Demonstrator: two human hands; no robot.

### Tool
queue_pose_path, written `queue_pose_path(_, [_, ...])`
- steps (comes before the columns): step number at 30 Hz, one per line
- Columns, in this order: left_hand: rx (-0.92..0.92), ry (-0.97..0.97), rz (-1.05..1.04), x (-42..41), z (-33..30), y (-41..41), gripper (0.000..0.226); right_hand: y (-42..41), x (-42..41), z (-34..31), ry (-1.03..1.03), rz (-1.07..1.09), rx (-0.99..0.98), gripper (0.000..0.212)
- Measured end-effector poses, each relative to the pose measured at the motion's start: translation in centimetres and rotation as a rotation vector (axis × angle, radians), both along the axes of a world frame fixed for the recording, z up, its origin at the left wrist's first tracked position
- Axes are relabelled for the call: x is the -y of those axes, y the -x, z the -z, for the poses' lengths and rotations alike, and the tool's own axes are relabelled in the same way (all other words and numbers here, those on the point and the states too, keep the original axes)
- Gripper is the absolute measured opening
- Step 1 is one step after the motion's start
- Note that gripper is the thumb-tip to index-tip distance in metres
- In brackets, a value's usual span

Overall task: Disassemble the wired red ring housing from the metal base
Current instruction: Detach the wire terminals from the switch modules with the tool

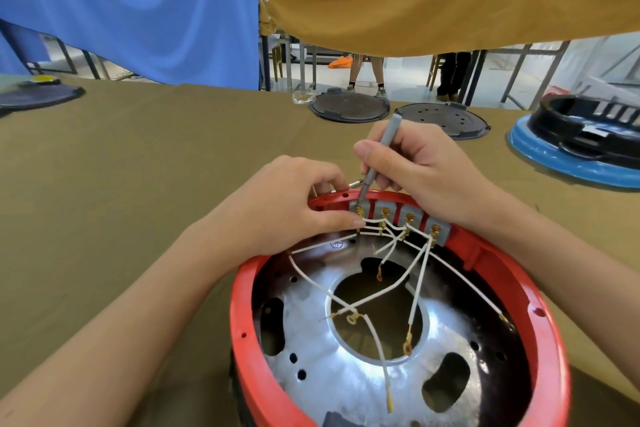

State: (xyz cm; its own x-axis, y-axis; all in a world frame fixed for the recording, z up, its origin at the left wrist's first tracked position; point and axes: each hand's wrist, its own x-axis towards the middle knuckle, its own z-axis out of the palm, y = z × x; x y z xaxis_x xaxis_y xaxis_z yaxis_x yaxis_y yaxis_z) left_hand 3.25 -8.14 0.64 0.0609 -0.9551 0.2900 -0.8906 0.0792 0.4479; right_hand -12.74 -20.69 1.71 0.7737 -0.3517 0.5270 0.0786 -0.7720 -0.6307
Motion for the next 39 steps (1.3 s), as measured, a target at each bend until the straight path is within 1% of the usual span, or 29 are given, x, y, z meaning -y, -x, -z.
queue_pose_path(2, [-0.003,0.003,0.001,0.0,0.0,0.0,0.034,-0.2,0.3,0.0,-0.031,0.000,-0.019,0.029])
queue_pose_path(6, [-0.004,0.027,0.003,0.0,0.0,0.0,0.037,-0.9,0.7,-0.2,-0.132,-0.041,-0.151,0.032])
queue_pose_path(9, [-0.019,0.019,0.006,0.0,0.0,0.0,0.039,-0.6,0.8,0.0,-0.180,-0.041,-0.101,0.030])
queue_pose_path(12, [-0.018,0.015,0.008,0.1,0.1,-0.1,0.039,-0.3,0.7,0.2,-0.139,-0.025,-0.023,0.030])
queue_pose_path(15, [-0.021,0.015,0.009,0.1,0.1,-0.1,0.036,-0.3,0.5,0.2,-0.100,-0.010,-0.004,0.029])
queue_pose_path(19, [-0.012,0.011,0.005,0.1,0.1,-0.2,0.034,-0.3,0.6,0.1,-0.112,-0.023,-0.012,0.029])
queue_pose_path(21, [-0.008,0.012,0.004,0.2,0.1,-0.2,0.036,-0.4,0.7,0.0,-0.153,-0.035,-0.030,0.029])
queue_pose_path(25, [-0.002,0.018,0.008,0.2,0.1,-0.2,0.038,-0.9,1.1,0.0,-0.301,-0.042,-0.118,0.031])
queue_pose_path(29, [-0.011,0.024,0.017,0.2,0.1,-0.2,0.033,-1.6,1.4,0.0,-0.394,-0.016,-0.200,0.035])
queue_pose_path(35, [-0.009,0.022,0.019,0.2,0.2,-0.3,0.032,-1.7,1.5,0.2,-0.494,-0.028,-0.219,0.034])
queue_pose_path(37, [-0.017,0.021,0.018,0.2,0.2,-0.2,0.032,-1.6,1.4,0.2,-0.452,-0.010,-0.216,0.034])
queue_pose_path(39, [-0.022,0.021,0.015,0.1,0.2,-0.3,0.033,-1.3,1.1,0.1,-0.374,0.003,-0.171,0.034])
